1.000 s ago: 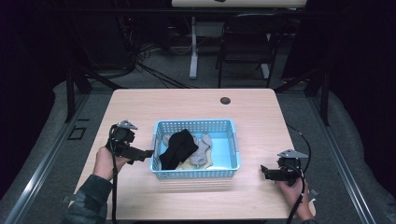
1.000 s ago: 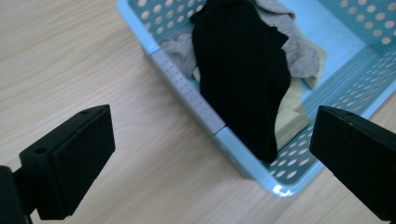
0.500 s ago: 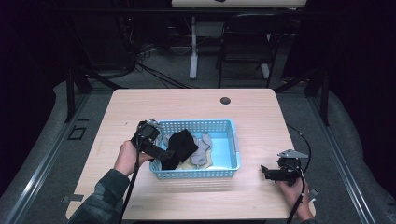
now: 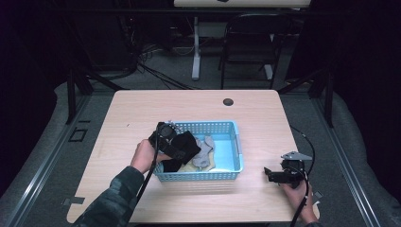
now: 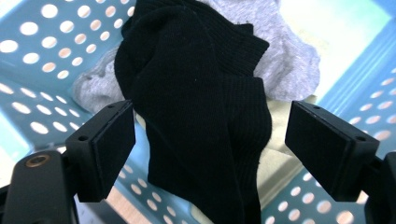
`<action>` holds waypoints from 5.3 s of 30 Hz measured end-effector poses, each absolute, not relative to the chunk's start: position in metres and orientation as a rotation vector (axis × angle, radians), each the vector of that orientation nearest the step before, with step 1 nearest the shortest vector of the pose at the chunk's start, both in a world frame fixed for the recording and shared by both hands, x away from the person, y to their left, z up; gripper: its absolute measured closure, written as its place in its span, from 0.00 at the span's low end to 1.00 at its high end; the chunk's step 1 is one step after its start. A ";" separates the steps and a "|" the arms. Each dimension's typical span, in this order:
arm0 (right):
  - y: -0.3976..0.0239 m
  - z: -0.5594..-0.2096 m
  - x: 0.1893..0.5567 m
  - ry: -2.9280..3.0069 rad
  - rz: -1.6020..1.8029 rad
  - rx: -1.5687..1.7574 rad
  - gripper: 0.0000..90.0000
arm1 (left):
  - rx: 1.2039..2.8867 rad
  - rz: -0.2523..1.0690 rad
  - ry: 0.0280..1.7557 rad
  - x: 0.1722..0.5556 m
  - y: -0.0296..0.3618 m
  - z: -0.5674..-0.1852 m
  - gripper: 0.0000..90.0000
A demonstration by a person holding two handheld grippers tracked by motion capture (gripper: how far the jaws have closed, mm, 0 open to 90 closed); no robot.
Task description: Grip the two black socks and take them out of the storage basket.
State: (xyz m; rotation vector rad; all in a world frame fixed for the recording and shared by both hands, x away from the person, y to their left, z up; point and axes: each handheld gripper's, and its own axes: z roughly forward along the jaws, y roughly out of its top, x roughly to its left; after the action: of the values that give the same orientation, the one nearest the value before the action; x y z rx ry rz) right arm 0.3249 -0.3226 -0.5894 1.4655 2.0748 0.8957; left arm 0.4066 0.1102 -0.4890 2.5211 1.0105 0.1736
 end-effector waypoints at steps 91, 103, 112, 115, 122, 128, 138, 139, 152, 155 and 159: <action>-0.323 -0.589 0.325 2.076 0.893 1.465 0.05 | 2.376 0.480 1.001 0.399 0.182 -0.385 0.94; -0.323 -0.589 0.325 2.076 0.893 1.465 0.05 | 2.331 0.511 1.096 0.397 0.217 -0.393 0.94; -0.323 -0.589 0.325 2.076 0.892 1.465 0.05 | 2.308 0.497 1.183 0.397 0.247 -0.407 0.94; -0.323 -0.589 0.325 2.076 0.893 1.465 0.05 | 2.301 0.483 1.212 0.397 0.256 -0.412 0.94; -0.323 -0.589 0.325 2.075 0.893 1.465 0.05 | 2.290 0.461 1.276 0.398 0.272 -0.427 0.95; -0.323 -0.589 0.325 2.075 0.893 1.465 0.05 | 2.294 0.432 1.325 0.402 0.284 -0.441 0.95; -0.322 -0.589 0.325 2.073 0.894 1.466 0.05 | 2.282 0.361 1.417 0.409 0.299 -0.471 0.95; -0.322 -0.589 0.325 2.073 0.894 1.466 0.05 | 2.286 0.354 1.423 0.409 0.300 -0.474 0.95; -0.323 -0.589 0.325 2.074 0.892 1.466 0.05 | 2.277 0.248 1.546 0.416 0.315 -0.515 0.94; -0.322 -0.589 0.325 2.073 0.894 1.466 0.05 | 2.269 0.227 1.553 0.417 0.316 -0.517 0.91; -0.323 -0.589 0.325 2.074 0.893 1.466 0.05 | 2.259 0.223 1.547 0.416 0.316 -0.514 0.66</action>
State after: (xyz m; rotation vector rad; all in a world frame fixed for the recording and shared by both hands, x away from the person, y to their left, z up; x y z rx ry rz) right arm 0.3248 -0.3225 -0.5893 1.4659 2.0739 0.8929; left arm 0.4156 0.3163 -0.5139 2.2588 1.5474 0.2229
